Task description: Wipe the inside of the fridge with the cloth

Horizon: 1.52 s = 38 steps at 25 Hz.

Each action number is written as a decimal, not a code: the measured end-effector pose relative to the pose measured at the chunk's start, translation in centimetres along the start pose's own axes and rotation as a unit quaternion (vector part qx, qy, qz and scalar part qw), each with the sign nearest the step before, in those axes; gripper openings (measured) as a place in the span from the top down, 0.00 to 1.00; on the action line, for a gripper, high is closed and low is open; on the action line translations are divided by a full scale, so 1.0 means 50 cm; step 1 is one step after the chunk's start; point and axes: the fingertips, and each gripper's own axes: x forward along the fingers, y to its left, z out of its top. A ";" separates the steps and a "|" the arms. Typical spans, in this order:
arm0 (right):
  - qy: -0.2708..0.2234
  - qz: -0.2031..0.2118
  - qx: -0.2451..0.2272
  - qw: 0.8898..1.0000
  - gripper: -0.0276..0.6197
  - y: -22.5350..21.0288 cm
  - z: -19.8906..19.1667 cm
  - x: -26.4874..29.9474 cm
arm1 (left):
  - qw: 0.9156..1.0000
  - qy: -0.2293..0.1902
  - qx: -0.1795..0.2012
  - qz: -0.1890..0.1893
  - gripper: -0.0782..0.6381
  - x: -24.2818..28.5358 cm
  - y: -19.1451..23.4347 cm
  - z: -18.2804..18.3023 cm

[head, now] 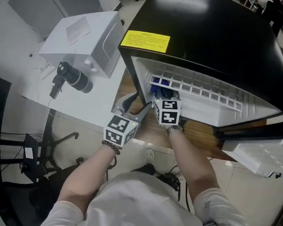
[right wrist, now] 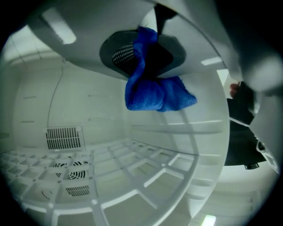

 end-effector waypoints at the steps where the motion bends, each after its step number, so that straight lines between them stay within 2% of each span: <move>1: -0.001 -0.004 0.003 1.000 0.89 -0.005 0.000 0.006 | 1.000 0.000 0.000 0.001 0.56 0.001 0.001 0.000; 11: -0.008 -0.034 0.019 0.999 0.89 -0.048 0.006 0.059 | 1.000 -0.015 0.000 0.012 0.62 0.011 0.016 0.008; 16: -0.019 -0.045 0.012 0.999 0.89 -0.063 0.012 0.079 | 0.999 -0.021 -0.005 0.023 0.64 0.015 0.022 0.011; 23: -0.030 -0.060 0.011 0.998 0.89 -0.086 0.016 0.105 | 0.999 -0.033 -0.010 0.035 0.65 0.018 0.025 0.012; 38: -0.050 -0.089 0.018 0.995 0.89 -0.122 0.039 0.145 | 0.999 -0.032 -0.001 0.039 0.65 0.017 0.026 0.011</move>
